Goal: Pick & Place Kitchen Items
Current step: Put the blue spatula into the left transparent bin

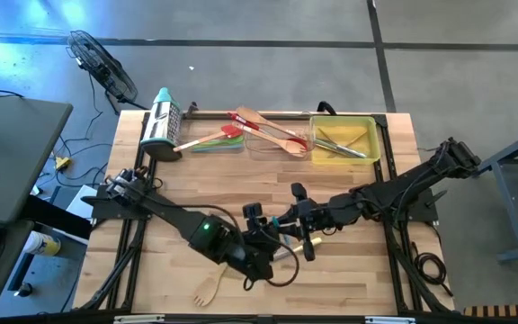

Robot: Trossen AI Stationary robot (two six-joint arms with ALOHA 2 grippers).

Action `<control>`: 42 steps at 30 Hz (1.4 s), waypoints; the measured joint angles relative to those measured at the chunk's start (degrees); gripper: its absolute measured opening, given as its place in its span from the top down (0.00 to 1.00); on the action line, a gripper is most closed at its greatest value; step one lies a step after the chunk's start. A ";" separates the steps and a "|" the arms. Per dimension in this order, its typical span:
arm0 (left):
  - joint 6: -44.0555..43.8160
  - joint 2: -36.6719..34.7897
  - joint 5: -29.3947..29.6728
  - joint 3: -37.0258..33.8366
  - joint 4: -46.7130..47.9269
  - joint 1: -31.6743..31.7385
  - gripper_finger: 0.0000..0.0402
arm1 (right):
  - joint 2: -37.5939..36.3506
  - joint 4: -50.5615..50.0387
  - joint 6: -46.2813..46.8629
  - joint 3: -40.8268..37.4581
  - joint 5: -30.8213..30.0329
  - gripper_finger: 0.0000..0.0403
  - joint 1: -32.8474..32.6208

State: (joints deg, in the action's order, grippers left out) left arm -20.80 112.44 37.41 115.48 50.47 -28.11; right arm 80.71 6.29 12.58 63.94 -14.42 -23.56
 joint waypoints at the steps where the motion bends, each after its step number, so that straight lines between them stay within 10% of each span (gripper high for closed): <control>1: -0.19 0.00 -1.14 0.00 -0.08 0.29 0.55 | -0.05 -0.62 -0.35 0.00 -0.05 0.90 0.30; 34: -3.44 0.22 8.85 -0.07 -10.36 0.71 0.56 | -3.55 -0.11 -3.44 0.11 2.43 0.90 0.84; 42: -0.74 0.22 9.70 -0.07 -10.07 0.85 0.82 | -3.55 -0.03 -3.96 0.15 3.08 0.90 0.74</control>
State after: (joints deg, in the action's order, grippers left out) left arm -21.54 112.66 47.11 115.42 40.41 -27.26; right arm 77.17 6.26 8.62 64.10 -11.34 -22.82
